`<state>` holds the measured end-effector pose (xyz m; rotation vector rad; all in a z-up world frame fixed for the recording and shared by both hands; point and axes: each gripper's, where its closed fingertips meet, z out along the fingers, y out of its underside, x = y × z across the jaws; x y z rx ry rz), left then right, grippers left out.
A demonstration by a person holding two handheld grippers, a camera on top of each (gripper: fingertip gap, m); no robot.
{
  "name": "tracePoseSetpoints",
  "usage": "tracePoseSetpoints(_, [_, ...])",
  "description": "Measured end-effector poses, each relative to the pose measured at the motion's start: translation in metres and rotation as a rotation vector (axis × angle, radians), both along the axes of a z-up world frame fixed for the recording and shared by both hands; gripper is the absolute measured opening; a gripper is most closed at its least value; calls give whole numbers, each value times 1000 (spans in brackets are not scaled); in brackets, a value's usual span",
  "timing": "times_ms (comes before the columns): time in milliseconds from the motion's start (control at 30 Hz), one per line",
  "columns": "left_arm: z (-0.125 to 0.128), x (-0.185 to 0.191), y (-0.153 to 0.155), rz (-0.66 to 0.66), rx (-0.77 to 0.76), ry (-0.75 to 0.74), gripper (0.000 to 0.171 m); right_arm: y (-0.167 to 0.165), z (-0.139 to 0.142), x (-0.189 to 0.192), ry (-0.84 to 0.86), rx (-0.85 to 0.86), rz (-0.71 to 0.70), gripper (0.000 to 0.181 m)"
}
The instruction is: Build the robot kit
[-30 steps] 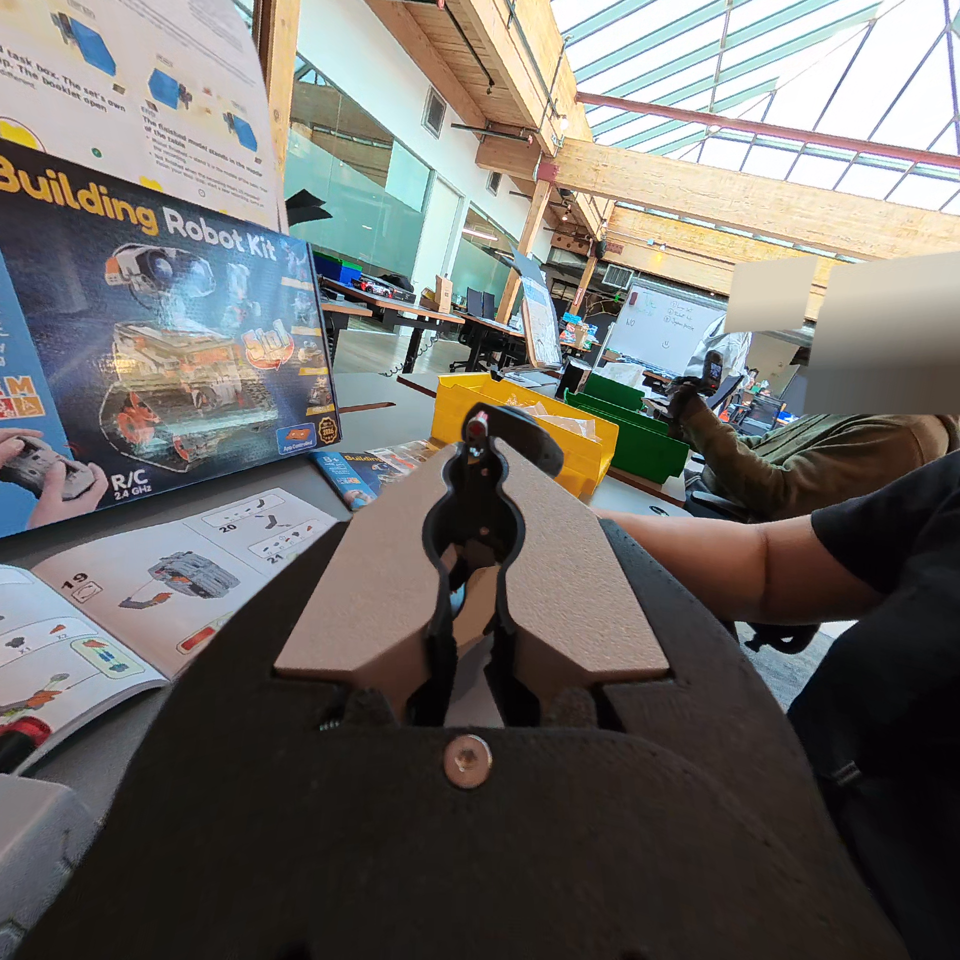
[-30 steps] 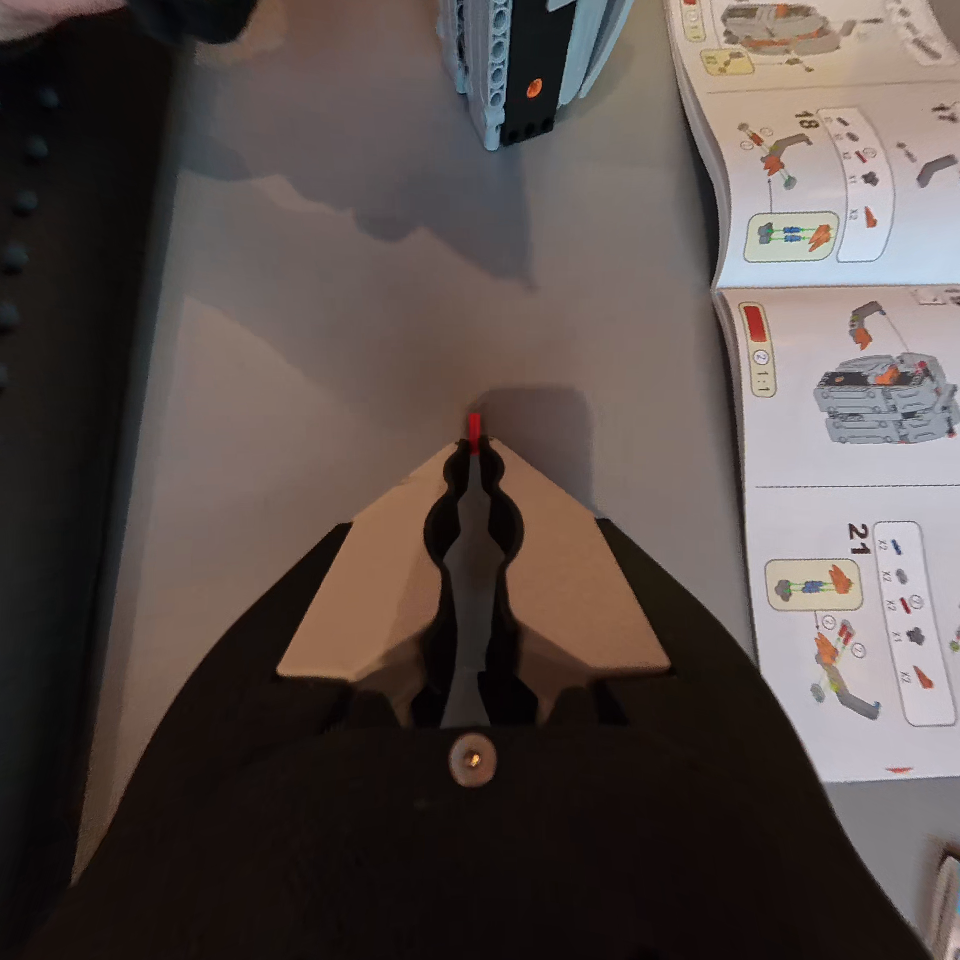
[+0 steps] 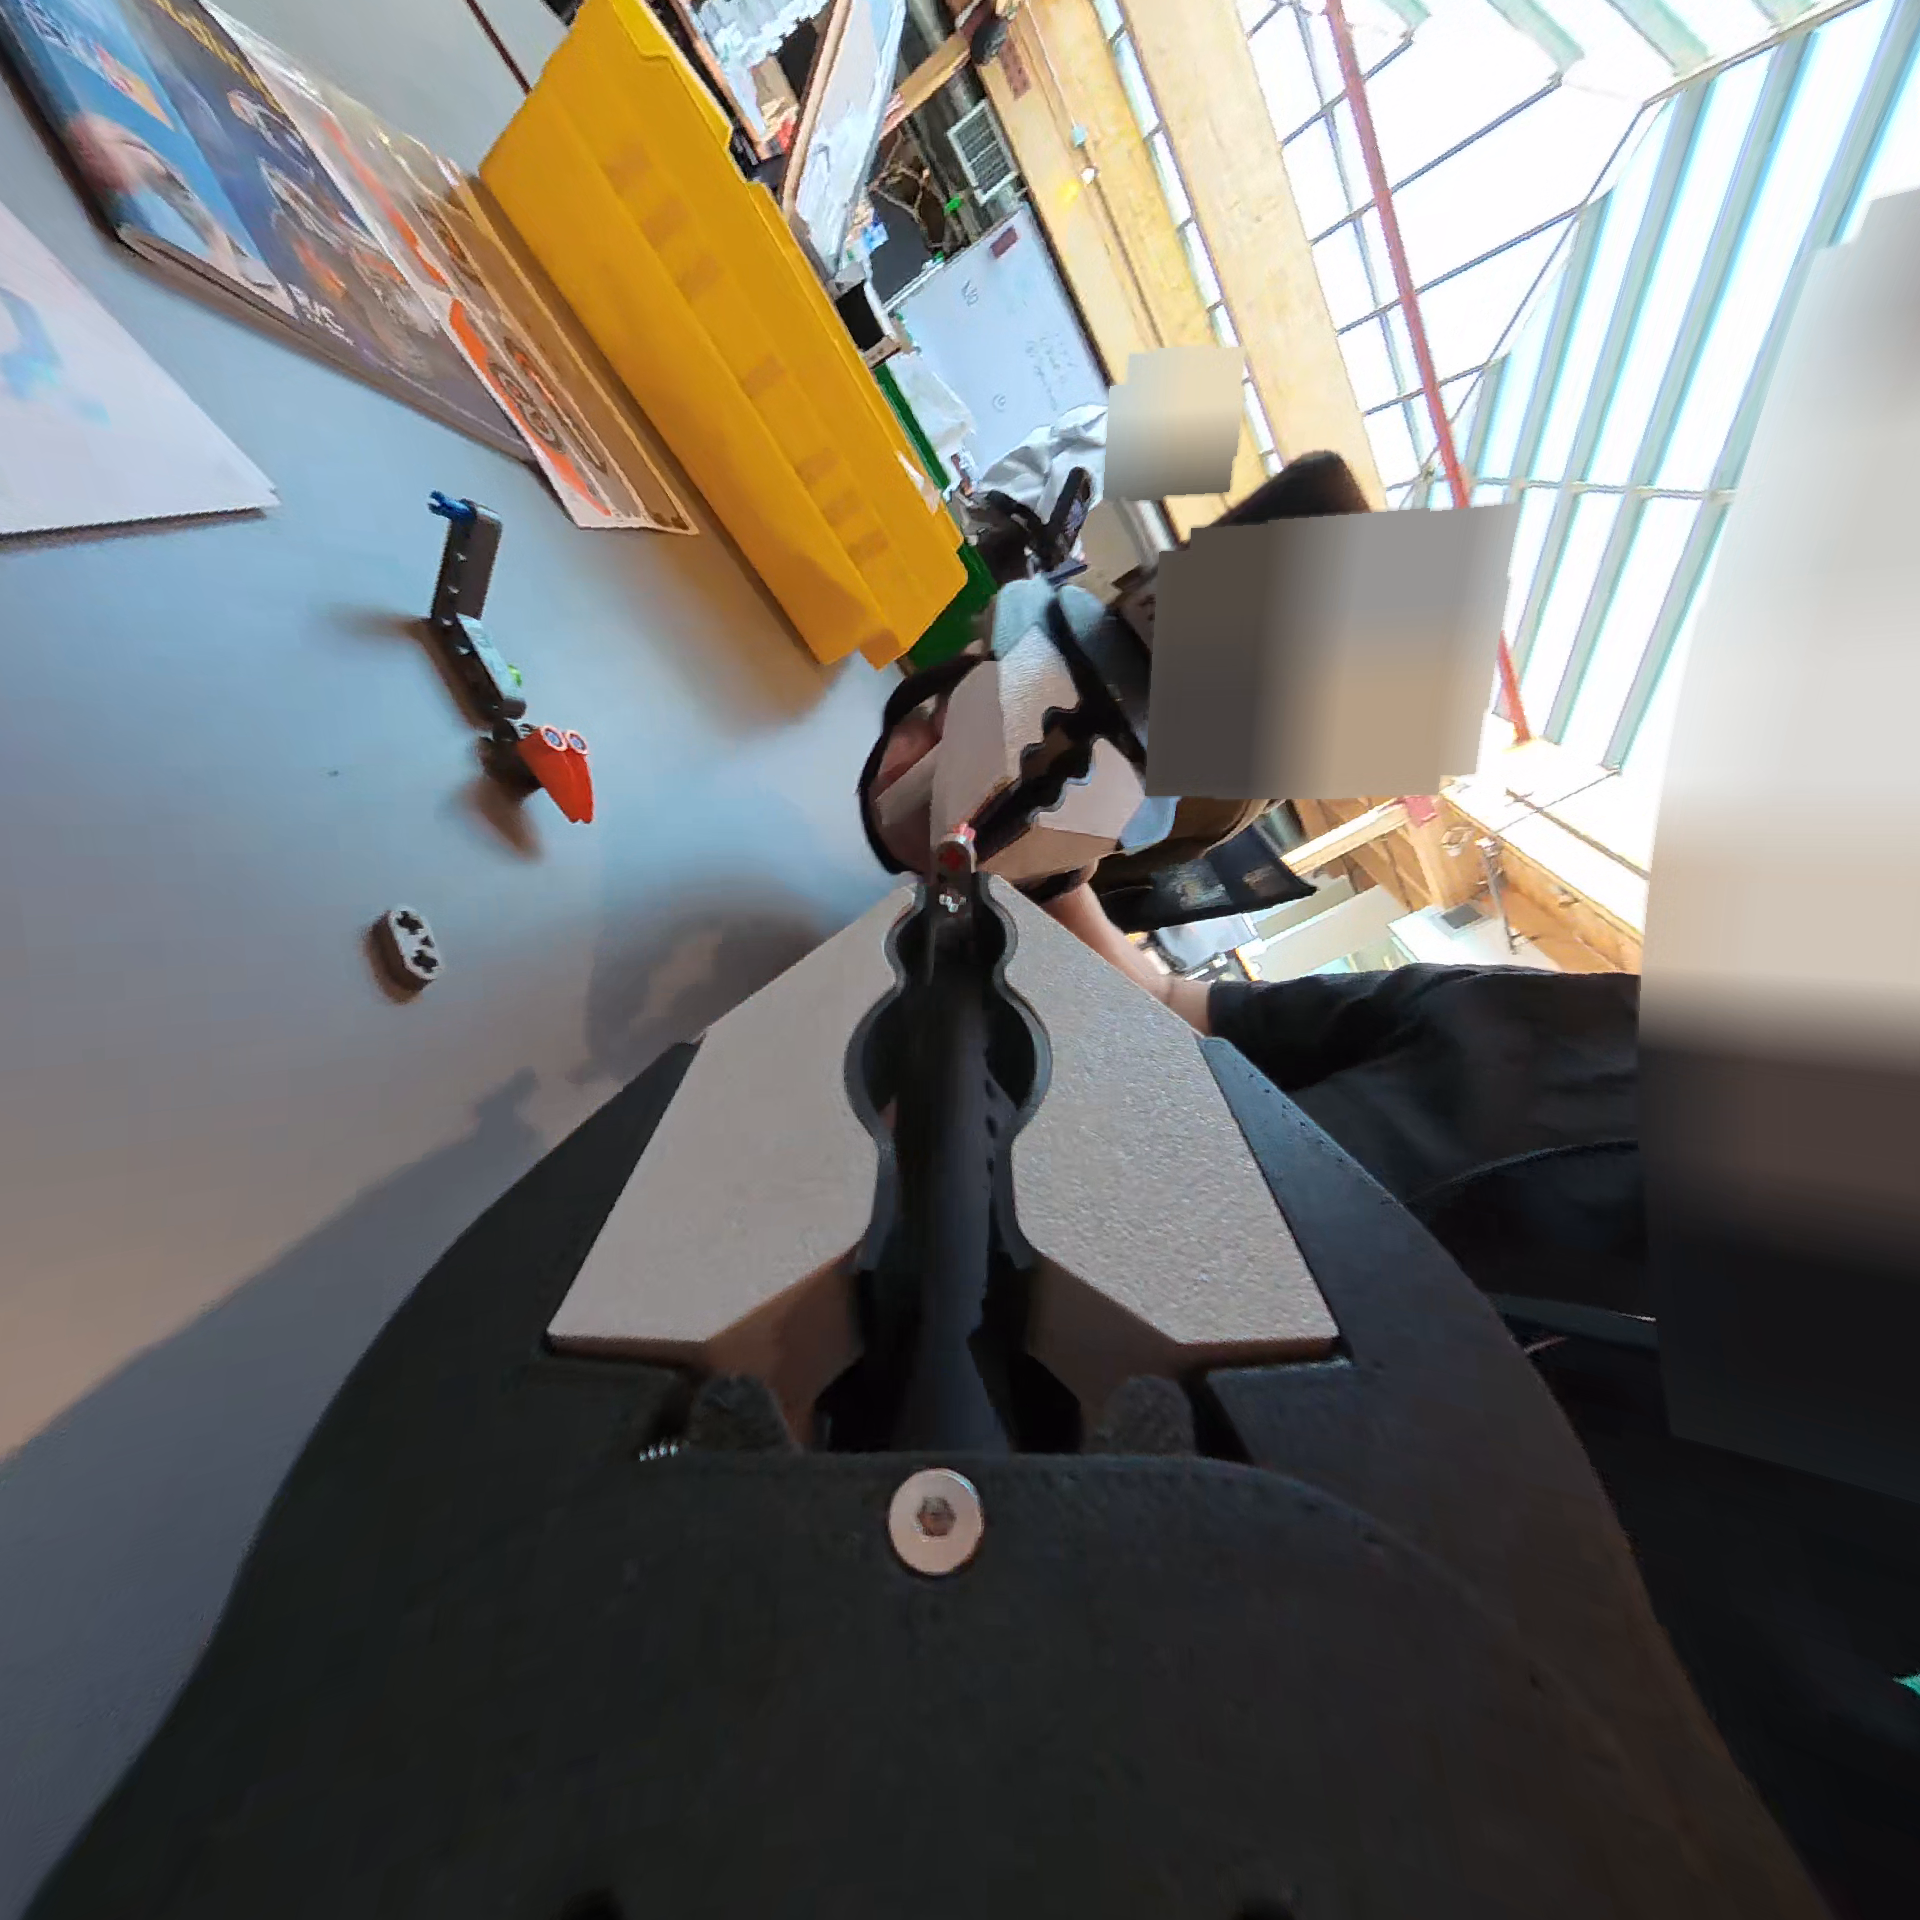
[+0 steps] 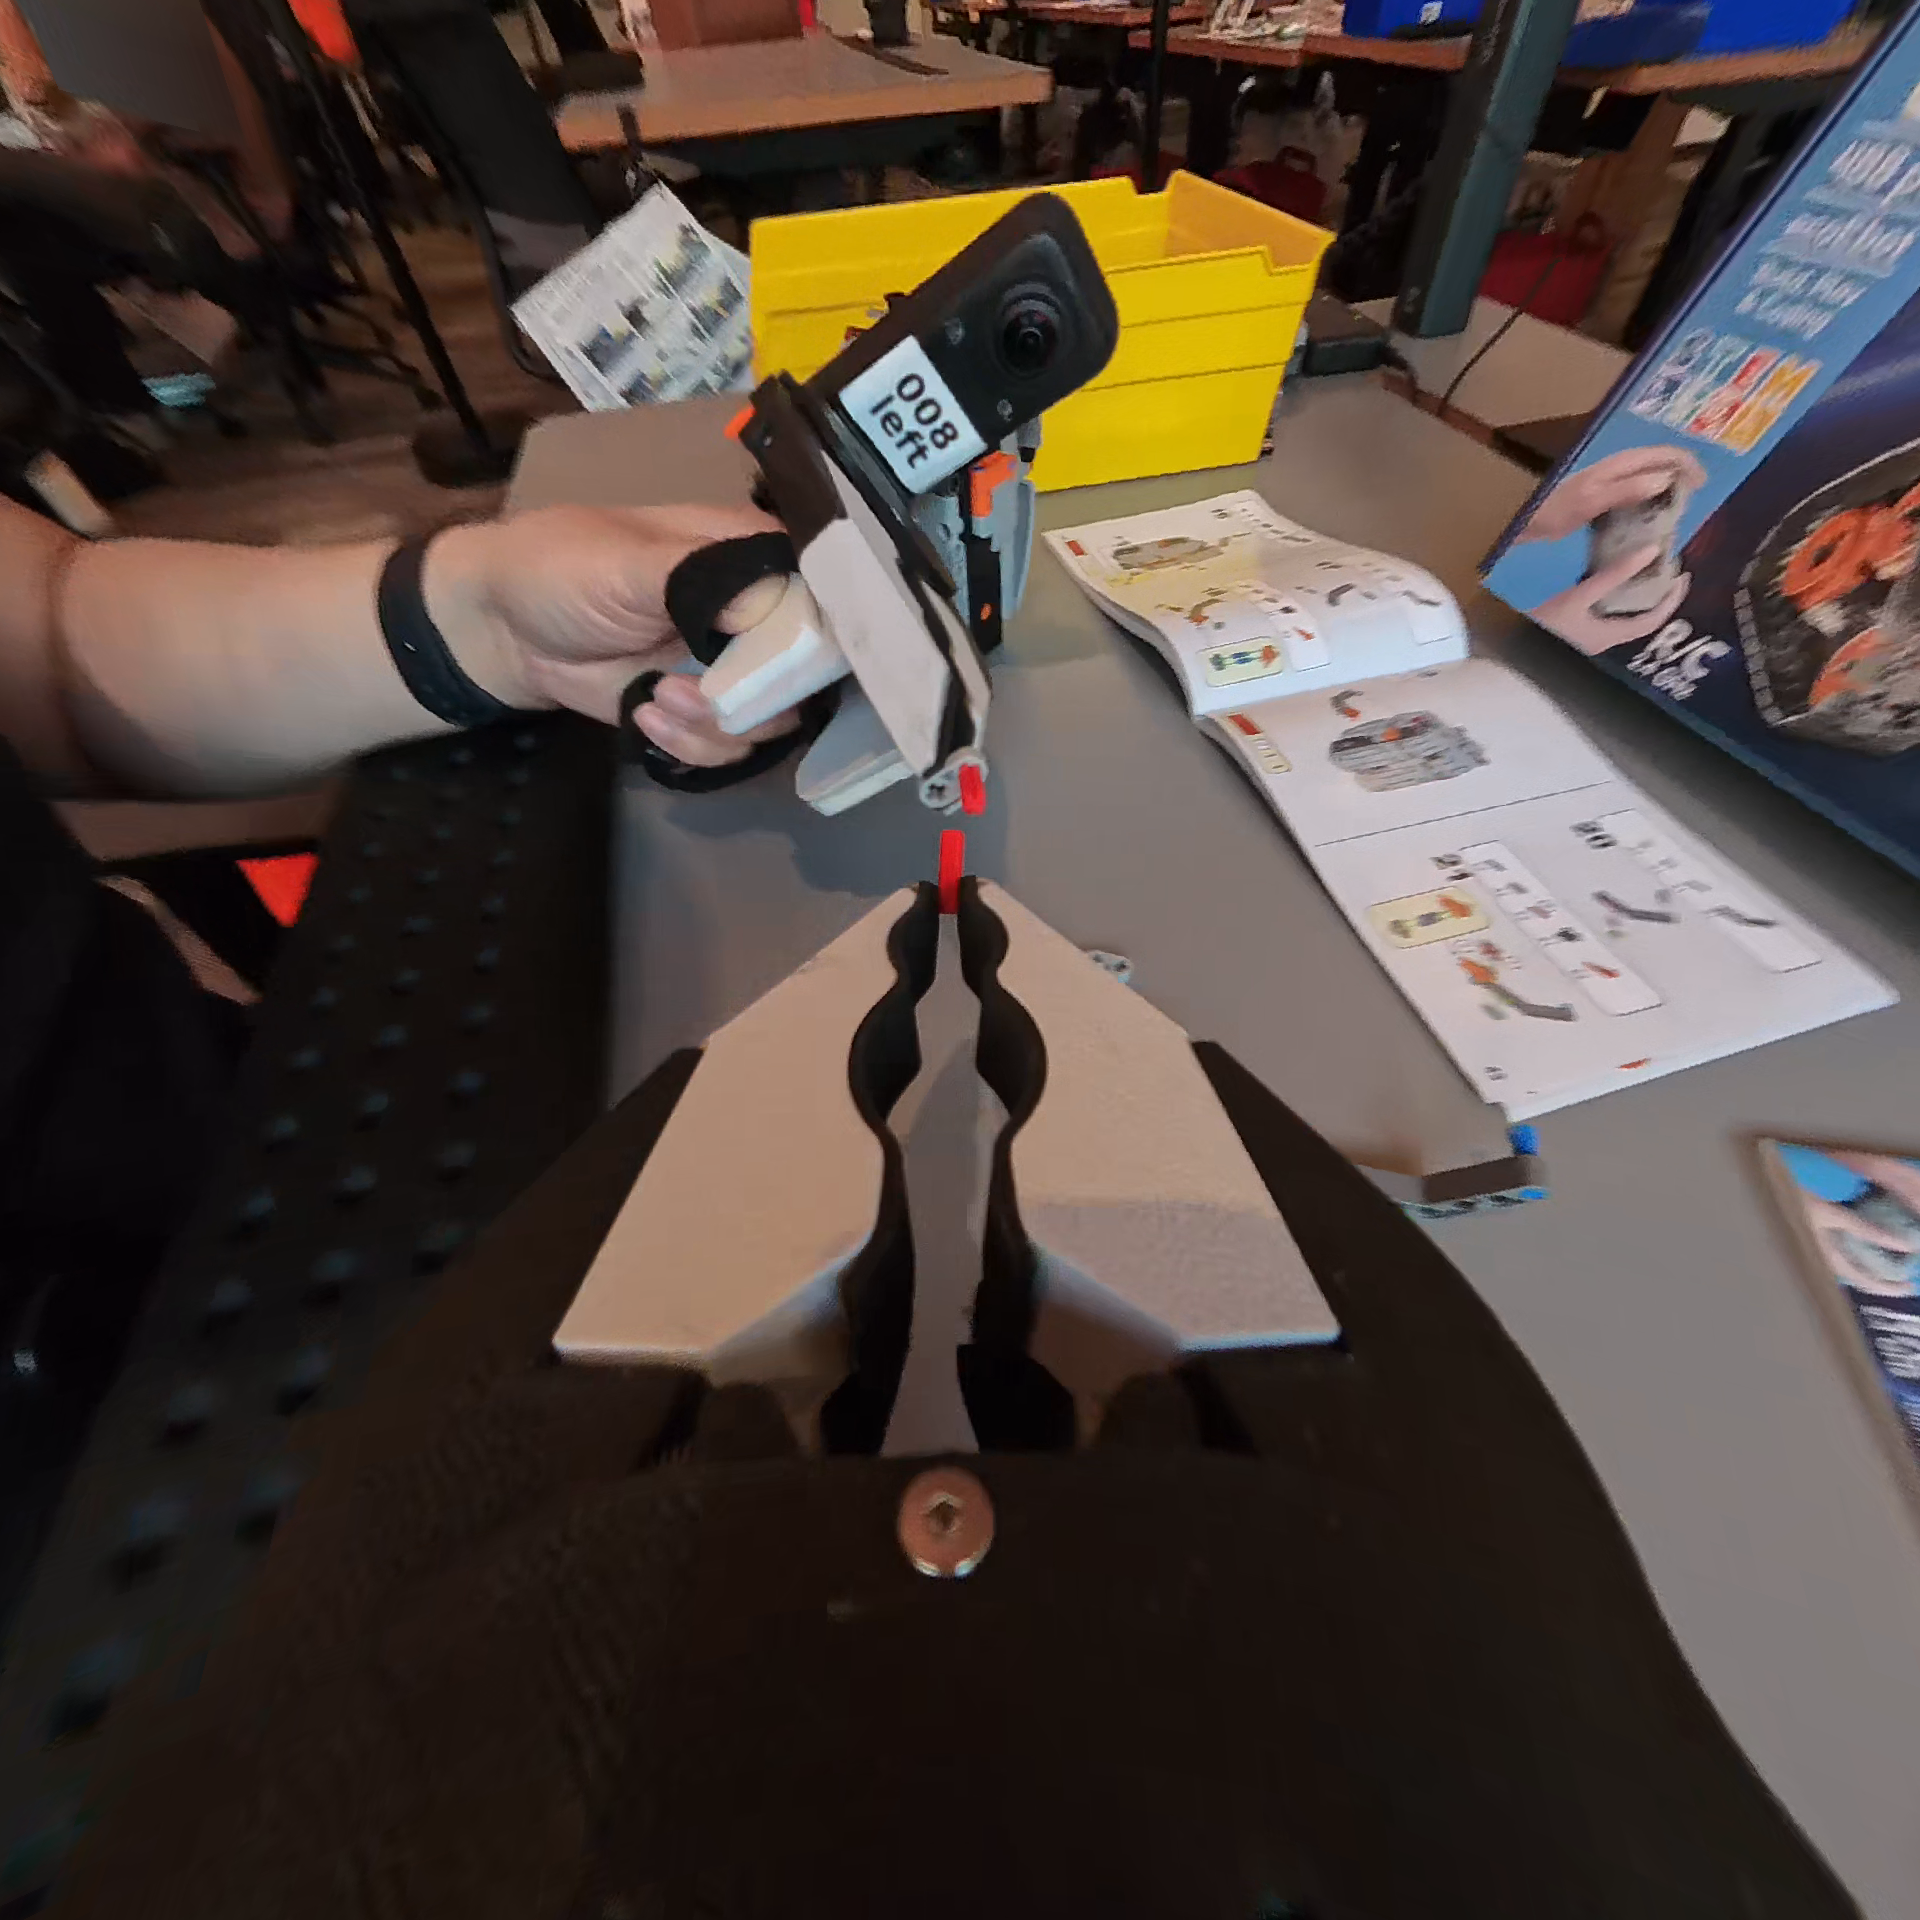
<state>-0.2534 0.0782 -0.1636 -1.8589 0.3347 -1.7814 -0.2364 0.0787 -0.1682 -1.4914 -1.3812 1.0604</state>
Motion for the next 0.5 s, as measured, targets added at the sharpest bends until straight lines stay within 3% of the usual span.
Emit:
tracePoseSetpoints(300, [-14,0,6,19,-111,-1,5,2,-10,-6,-131,364,-63,3])
tracePoseSetpoints(500, [-14,5,2,-8,-99,9,5,-4,-19,-12,-150,251,-36,3])
